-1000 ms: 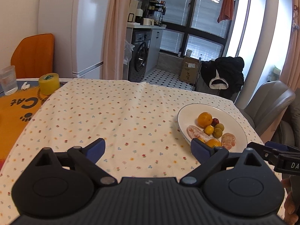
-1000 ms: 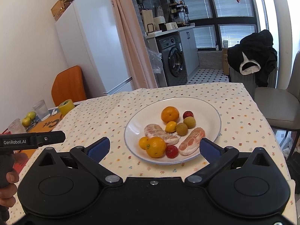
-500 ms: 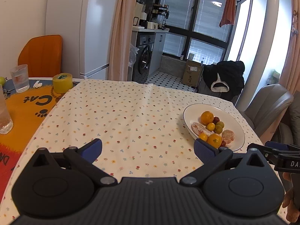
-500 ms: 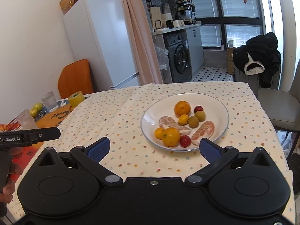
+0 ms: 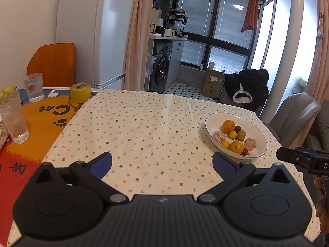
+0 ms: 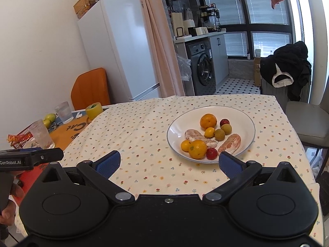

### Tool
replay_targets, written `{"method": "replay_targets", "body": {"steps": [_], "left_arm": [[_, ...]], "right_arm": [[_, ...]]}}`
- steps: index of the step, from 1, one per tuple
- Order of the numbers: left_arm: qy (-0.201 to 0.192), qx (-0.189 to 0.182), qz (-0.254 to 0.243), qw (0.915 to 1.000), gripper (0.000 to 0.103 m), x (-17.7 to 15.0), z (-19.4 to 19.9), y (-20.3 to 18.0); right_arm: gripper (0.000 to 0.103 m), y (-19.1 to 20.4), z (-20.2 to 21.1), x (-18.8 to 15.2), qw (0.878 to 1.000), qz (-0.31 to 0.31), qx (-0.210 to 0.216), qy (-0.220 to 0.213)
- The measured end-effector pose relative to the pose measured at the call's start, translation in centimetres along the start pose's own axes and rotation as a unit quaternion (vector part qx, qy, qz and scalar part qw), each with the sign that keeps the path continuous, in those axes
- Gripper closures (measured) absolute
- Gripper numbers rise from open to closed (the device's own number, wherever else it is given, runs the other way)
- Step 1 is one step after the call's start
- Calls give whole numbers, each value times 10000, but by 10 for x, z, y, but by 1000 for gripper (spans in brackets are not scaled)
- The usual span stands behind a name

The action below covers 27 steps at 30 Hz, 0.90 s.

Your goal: Organize fruits

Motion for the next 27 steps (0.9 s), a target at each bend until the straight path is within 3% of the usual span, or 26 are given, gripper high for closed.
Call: {"method": "replay_targets", "body": {"steps": [11,27], "left_arm": [[-152,54,43,9999,0,-11,25,14],[-177,41,-235,9996,0,-19,44,19]], "right_arm": [[0,13,17,0,9998,81,98,-123],[0,27,23,-15,9998,84,89,131]]}}
Point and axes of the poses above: each gripper's, at about its wrist camera, not at the fingertips, and z roughly against the way its jaws point, y to its left, x to its top, the point moved 1 cm from there along -z, roughly the way its jaws point, and after that the axes turned 14 degrees about x, right-handed, at the moved point
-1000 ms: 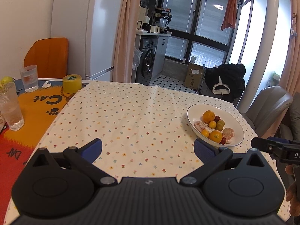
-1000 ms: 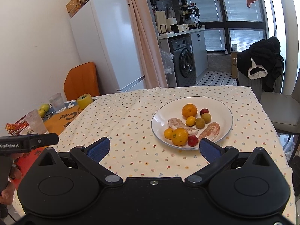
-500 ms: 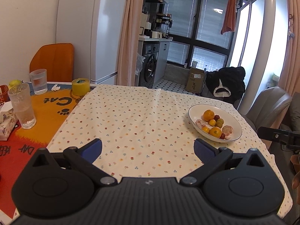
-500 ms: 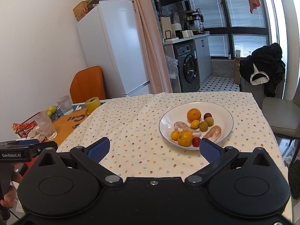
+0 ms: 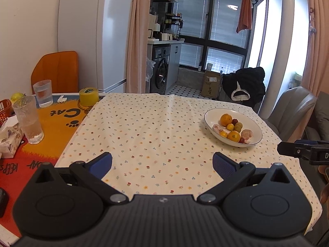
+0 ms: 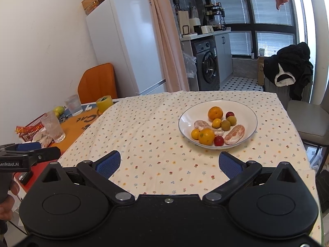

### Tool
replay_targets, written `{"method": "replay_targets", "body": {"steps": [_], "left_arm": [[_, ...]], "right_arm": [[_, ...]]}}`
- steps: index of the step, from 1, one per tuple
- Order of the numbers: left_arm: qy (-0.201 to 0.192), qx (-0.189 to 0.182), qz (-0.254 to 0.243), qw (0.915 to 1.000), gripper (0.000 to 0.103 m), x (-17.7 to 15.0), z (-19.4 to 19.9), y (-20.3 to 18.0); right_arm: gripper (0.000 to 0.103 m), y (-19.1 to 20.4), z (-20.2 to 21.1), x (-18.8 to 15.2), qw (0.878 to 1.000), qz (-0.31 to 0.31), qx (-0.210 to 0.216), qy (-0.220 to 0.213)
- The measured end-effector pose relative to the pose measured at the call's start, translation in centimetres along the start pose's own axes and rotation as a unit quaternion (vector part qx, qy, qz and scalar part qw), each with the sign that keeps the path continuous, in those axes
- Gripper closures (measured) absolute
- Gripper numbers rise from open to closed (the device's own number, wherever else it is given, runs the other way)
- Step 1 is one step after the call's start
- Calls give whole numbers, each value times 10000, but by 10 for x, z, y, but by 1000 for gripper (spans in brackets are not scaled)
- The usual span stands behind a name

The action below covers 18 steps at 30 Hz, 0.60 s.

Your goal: Organize fruits

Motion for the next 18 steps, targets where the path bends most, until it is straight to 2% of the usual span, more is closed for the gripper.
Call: {"method": "replay_targets", "body": {"steps": [18], "left_arm": [[83,4,44,10000,0,-2,-2,0]], "right_arm": [[0,0,7,2,10000,48,-25,-3]]}}
Point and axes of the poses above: each gripper's, at about its wrist camera, not at the fingertips, and z roughly against the way its jaws point, y to its left, x to its top, the point moved 1 cm from there along -z, roughly the way its jaws point, and after that the axes turned 14 degrees about x, right-handed, at the moved point
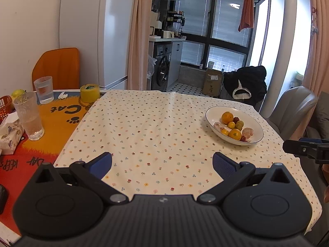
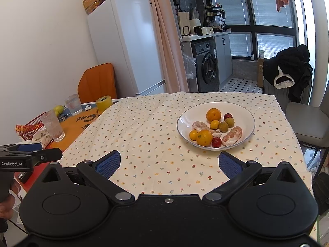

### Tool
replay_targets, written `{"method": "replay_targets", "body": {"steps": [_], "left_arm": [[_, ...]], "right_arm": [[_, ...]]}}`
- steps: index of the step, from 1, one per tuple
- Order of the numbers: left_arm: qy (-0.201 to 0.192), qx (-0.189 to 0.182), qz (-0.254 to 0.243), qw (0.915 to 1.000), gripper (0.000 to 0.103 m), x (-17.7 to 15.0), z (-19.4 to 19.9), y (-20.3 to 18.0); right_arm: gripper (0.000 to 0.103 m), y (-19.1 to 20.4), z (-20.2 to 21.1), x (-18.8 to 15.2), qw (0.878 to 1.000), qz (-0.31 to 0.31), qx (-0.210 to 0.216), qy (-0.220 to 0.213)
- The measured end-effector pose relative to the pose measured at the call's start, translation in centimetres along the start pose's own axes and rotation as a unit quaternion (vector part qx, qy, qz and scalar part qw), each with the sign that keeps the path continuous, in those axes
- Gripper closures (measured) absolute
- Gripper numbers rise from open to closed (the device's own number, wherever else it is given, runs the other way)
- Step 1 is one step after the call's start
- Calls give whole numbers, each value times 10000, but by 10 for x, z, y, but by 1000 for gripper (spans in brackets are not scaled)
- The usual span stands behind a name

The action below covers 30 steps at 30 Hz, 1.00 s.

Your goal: Organize fruits

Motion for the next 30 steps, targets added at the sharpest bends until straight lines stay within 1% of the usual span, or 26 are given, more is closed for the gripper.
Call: {"method": "replay_targets", "body": {"steps": [14,24,28,30], "left_arm": [[-13,-10,22,10000,0,0,1,0],[-41,-59,33,10000,0,3,6,1],[-27,-158,82,9998,0,4,8,2],[-53,-136,57,9999,0,4,9,0]], "right_arm": [[0,1,1,0,10000,53,1,-2],[0,5,3,0,10000,85,51,3],[0,6,4,1,9999,100,33,-20],[0,5,5,1,10000,89,29,-20]]}}
Point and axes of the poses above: each gripper's, at about its wrist camera, not at the fingertips, and z roughly against the way its jaws point, y to its left, x to its top, the point moved 1 cm from there along -z, roughly the way its jaws point, and after that the axes turned 14 degrees about x, right-handed, at the moved point
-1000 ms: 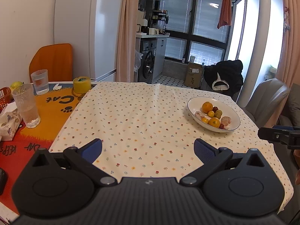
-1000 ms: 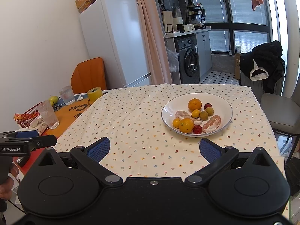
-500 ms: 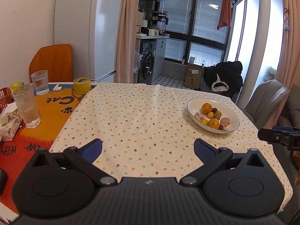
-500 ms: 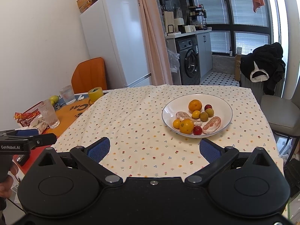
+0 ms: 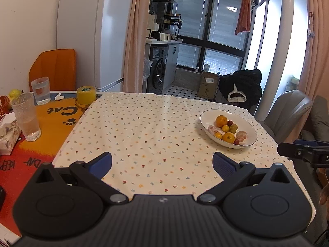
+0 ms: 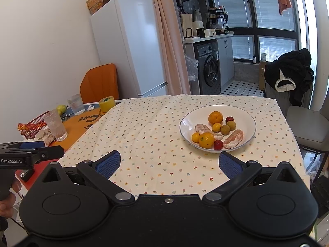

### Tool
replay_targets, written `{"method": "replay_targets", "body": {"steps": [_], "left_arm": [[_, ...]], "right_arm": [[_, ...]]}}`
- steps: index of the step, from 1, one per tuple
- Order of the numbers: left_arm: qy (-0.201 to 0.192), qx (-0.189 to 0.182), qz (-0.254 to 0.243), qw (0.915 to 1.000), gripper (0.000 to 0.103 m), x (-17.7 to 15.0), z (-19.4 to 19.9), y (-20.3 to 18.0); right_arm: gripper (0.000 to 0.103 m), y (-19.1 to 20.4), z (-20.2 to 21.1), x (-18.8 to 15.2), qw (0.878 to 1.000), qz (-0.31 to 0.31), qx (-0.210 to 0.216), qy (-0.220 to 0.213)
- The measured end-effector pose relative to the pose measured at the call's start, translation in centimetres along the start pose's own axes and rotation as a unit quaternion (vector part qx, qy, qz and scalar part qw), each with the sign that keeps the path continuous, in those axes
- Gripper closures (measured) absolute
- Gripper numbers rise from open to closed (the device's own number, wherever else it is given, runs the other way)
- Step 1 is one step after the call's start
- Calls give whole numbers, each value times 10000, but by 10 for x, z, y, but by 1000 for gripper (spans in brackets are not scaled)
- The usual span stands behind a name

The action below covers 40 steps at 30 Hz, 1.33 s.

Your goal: Organize fruits

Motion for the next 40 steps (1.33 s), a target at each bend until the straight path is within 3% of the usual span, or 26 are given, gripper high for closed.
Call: {"method": "replay_targets", "body": {"steps": [40], "left_arm": [[17,-25,-47,10000,0,-2,-3,0]], "right_arm": [[0,-5,-3,-1,9999,-17,-81,72]]}}
Point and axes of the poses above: each gripper's, at about its wrist camera, not at the fingertips, and z roughly against the way its jaws point, y to its left, x to its top, the point moved 1 cm from there along -z, roughly the way its jaws point, and after that the axes turned 14 degrees about x, right-handed, at the moved point
